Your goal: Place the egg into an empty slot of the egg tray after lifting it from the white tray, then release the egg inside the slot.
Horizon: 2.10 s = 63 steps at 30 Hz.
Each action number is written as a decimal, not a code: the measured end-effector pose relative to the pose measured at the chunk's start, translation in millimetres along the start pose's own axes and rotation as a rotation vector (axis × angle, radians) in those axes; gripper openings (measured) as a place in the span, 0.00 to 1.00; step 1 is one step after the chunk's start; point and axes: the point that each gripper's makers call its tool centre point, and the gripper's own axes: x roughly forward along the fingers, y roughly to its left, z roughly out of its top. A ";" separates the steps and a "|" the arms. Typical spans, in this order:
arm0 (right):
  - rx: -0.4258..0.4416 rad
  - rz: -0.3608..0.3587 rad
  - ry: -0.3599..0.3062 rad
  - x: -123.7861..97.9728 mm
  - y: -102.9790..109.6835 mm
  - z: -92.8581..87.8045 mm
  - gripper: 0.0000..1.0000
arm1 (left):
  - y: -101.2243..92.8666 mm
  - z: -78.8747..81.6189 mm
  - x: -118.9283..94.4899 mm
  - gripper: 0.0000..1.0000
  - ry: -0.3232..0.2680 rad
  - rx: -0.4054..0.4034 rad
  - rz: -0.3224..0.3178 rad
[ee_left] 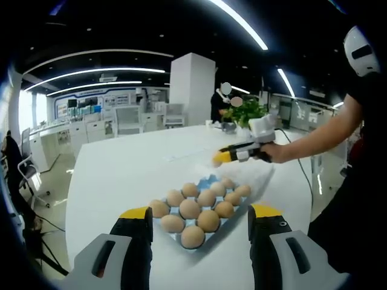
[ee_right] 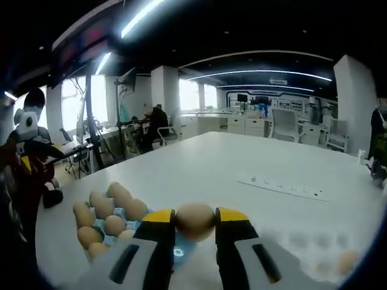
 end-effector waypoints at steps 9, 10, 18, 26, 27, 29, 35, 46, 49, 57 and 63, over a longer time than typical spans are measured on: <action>0.001 0.052 0.014 13.1 21.3 -4.0 0.25 | 0.4 -3.2 -2.7 0.64 0.005 -0.004 0.006; -0.004 0.057 0.016 14.0 24.0 -4.6 0.25 | 0.3 -3.3 -2.7 0.64 0.004 -0.005 0.006; -0.028 0.094 0.034 24.0 43.3 -8.8 0.25 | 1.0 -3.2 -3.1 0.64 0.003 -0.006 0.008; -0.049 0.119 0.059 30.7 53.9 -16.1 0.25 | 2.6 -4.8 -4.9 0.64 0.005 -0.010 0.011; -0.053 0.122 0.063 31.5 54.5 -17.2 0.25 | 2.6 -4.9 -5.1 0.64 0.005 -0.010 0.011; -0.053 0.126 0.067 31.8 56.2 -18.4 0.25 | 2.6 -5.1 -5.4 0.64 0.004 -0.011 0.011; -0.053 0.135 0.081 33.6 58.3 -21.7 0.25 | 3.3 -5.8 -5.5 0.64 0.005 -0.013 0.014; -0.038 0.154 0.113 38.1 56.6 -29.7 0.26 | 2.9 -6.4 -3.4 0.64 0.007 -0.016 0.012; -0.040 0.168 0.125 39.4 59.0 -32.0 0.26 | 3.0 -6.4 -2.6 0.64 0.006 -0.016 0.011; -0.002 0.211 0.170 46.4 64.9 -37.0 0.26 | 3.4 -5.0 -1.2 0.64 0.004 -0.014 0.008; 0.060 0.212 0.254 49.8 63.6 -42.6 0.27 | 4.6 -2.5 -1.5 0.64 0.001 -0.010 0.009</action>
